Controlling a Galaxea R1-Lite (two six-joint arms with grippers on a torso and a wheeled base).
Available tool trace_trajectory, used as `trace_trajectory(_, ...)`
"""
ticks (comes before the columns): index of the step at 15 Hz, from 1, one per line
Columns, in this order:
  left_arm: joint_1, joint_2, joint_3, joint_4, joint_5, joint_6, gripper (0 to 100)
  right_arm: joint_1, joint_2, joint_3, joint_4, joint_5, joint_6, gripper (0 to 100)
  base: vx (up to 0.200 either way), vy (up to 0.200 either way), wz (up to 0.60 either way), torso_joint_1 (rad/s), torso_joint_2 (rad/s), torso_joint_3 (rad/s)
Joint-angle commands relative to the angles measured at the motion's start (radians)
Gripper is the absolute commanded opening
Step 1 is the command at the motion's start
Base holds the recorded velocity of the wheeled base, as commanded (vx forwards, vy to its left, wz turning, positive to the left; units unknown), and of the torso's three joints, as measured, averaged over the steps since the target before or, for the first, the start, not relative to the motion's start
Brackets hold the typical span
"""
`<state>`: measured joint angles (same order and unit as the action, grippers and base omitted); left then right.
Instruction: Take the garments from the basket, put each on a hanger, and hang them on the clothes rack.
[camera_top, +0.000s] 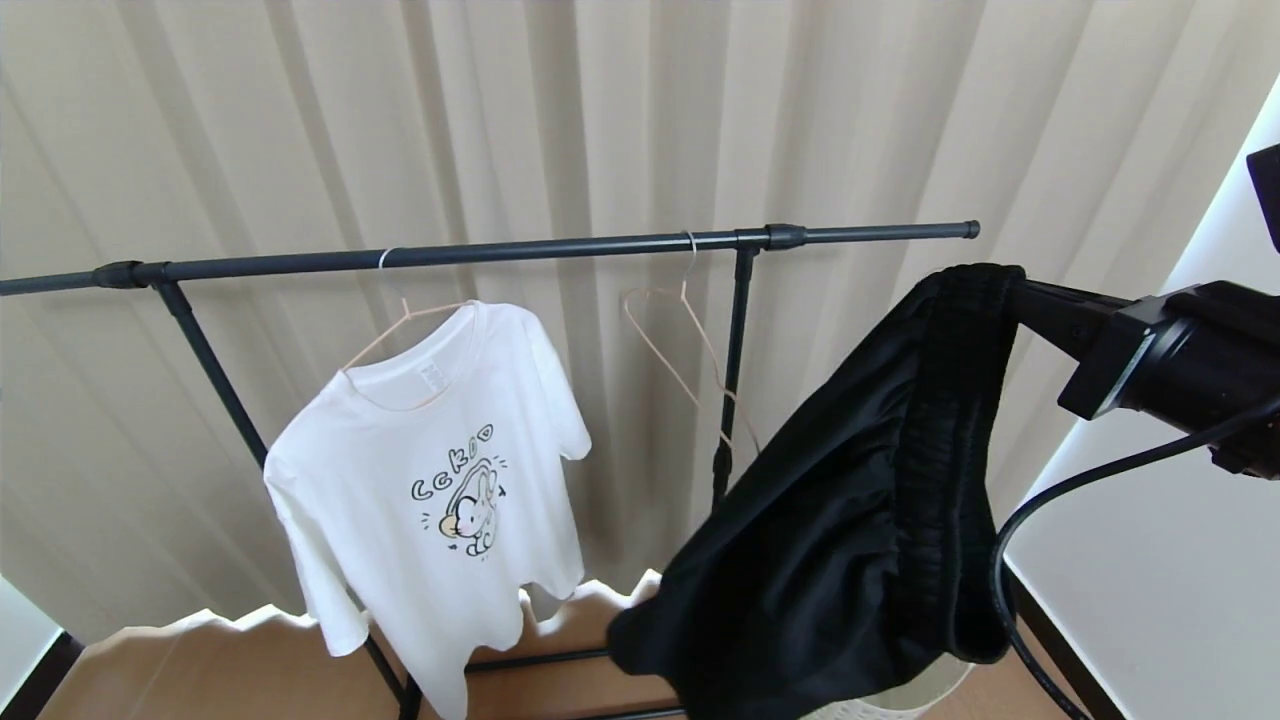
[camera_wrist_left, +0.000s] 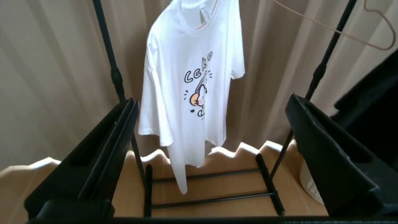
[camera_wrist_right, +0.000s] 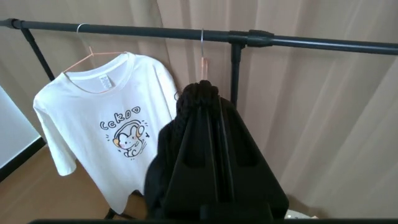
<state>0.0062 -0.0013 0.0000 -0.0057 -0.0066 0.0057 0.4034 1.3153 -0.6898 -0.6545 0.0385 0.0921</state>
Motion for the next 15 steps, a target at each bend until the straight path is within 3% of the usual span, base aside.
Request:
trace_trajectory(1,0.0,0.001,0.0,0.0,0.0,0.0,100,0.0,0.002,0.001,-0.001,0.0,0.0,0,0.0,0.0,0.0,0.0,0.0,0.0)
trace_trajectory(5,0.0,0.001,0.0,0.001,0.0,0.0,100,-0.002,0.002,0.007,-0.002,0.0,-0.005,0,0.15,0.0,0.0,-0.007,0.0,-0.002)
trace_trajectory(8,0.0,0.001,0.0,0.0,0.0,0.0,100,-0.002,0.002,0.012,-0.002,0.0,-0.023,0,0.0,0.0,0.0,0.0,0.0,0.0)
trace_trajectory(11,0.0,0.001,0.0,0.0,0.0,0.002,100,-0.002,0.001,0.039,-0.002,0.0,-0.101,0,0.0,0.0,0.0,0.0,0.0,0.0)
trace_trajectory(15,0.0,0.003,0.0,0.001,0.0,0.016,100,0.0,-0.002,0.042,-0.011,-0.019,-0.109,0,0.0,0.0,0.0,0.0,0.0,0.0)
